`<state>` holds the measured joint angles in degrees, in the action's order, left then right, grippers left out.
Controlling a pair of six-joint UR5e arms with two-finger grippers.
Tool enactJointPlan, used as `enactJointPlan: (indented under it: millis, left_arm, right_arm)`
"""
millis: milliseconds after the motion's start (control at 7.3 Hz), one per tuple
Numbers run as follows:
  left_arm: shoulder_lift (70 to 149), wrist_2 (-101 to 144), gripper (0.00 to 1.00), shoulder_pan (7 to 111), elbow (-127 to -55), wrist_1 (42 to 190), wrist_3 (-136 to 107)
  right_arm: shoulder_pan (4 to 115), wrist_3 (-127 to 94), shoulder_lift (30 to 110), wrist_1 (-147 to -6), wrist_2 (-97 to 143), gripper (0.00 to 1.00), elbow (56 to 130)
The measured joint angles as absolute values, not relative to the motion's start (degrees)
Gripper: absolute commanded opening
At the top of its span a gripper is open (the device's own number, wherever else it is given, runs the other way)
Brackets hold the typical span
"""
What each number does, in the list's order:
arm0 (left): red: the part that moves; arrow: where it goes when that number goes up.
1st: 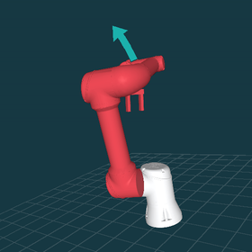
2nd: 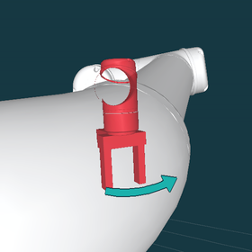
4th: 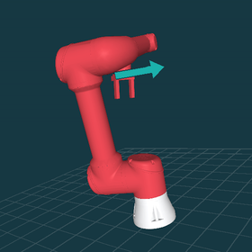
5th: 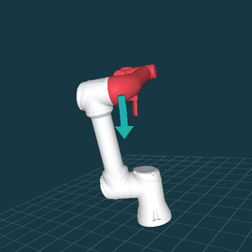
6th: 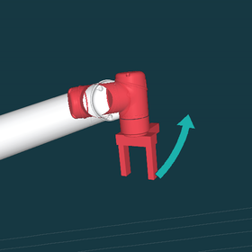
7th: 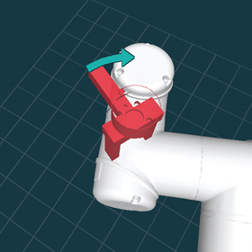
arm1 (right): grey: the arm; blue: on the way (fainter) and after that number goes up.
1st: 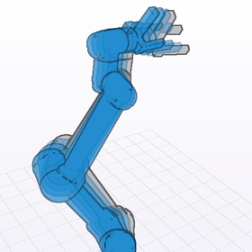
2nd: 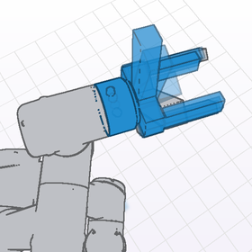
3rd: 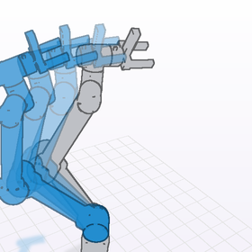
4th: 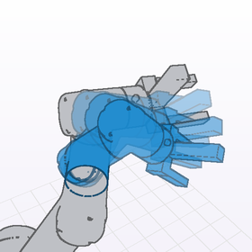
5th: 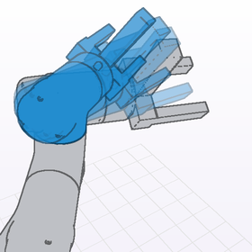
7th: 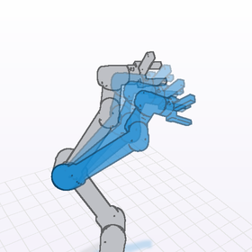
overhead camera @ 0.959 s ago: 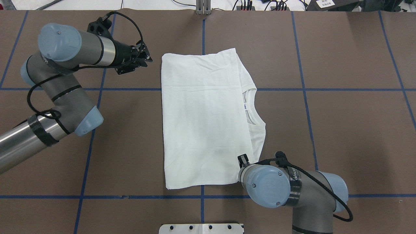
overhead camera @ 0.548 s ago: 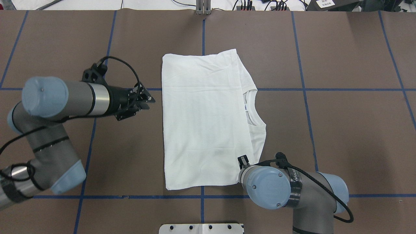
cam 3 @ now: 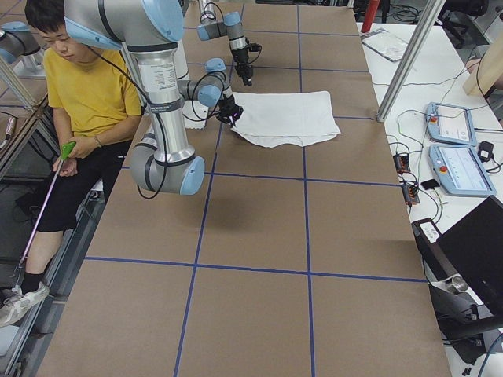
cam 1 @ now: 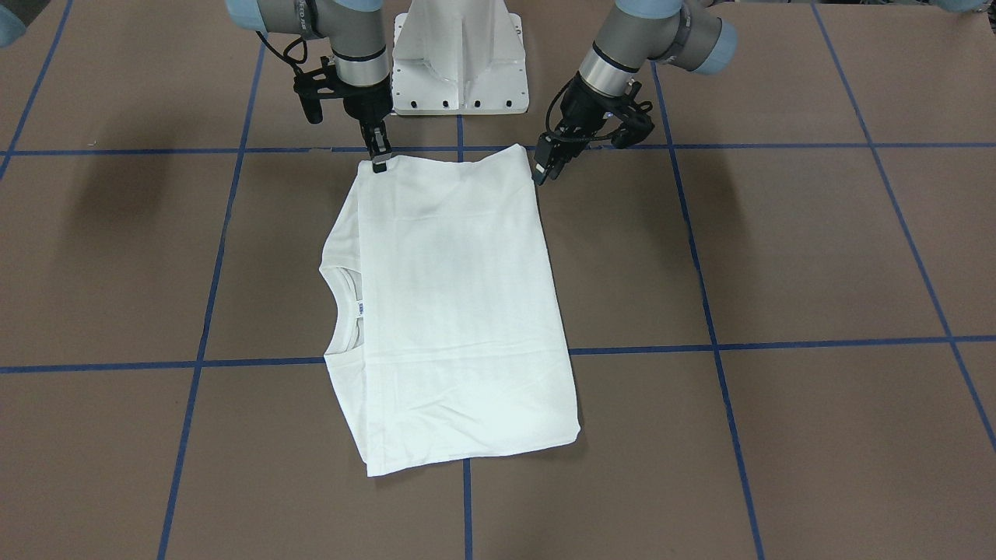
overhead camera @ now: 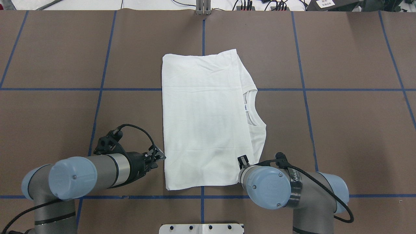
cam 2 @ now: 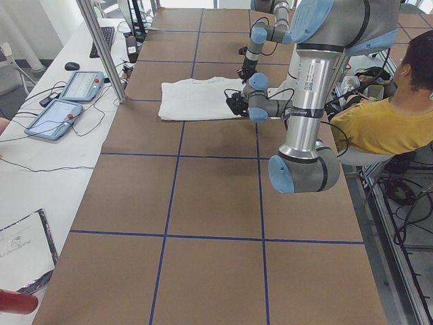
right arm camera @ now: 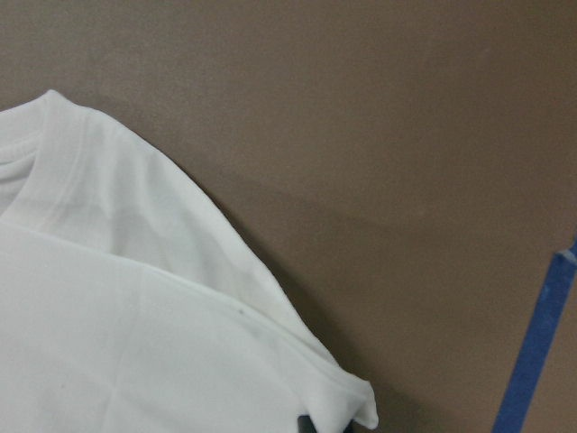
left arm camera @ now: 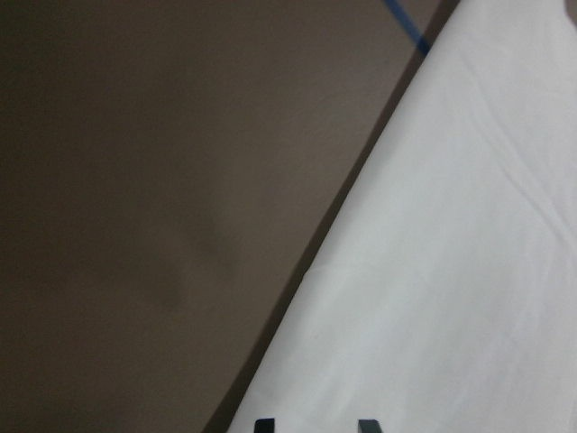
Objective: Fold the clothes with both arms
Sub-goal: 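Move the left gripper to the shirt edge nearest the robot, then grasp the near edge corners with the left and right grippers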
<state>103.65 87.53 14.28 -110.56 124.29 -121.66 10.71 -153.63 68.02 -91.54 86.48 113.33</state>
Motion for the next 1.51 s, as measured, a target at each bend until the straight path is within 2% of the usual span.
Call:
enactJointPlan:
  millis: [548, 1507]
  left_arm:
    - [106.4, 86.8, 0.47, 10.1, -110.0, 121.1, -123.5]
    - [106.9, 86.9, 0.47, 8.7, -110.6, 115.2, -124.0]
  right_arm:
    - [10.7, -153.6, 68.0, -91.6, 86.5, 0.00, 113.4]
    - [10.8, -153.6, 68.0, -91.6, 86.5, 0.00, 113.9]
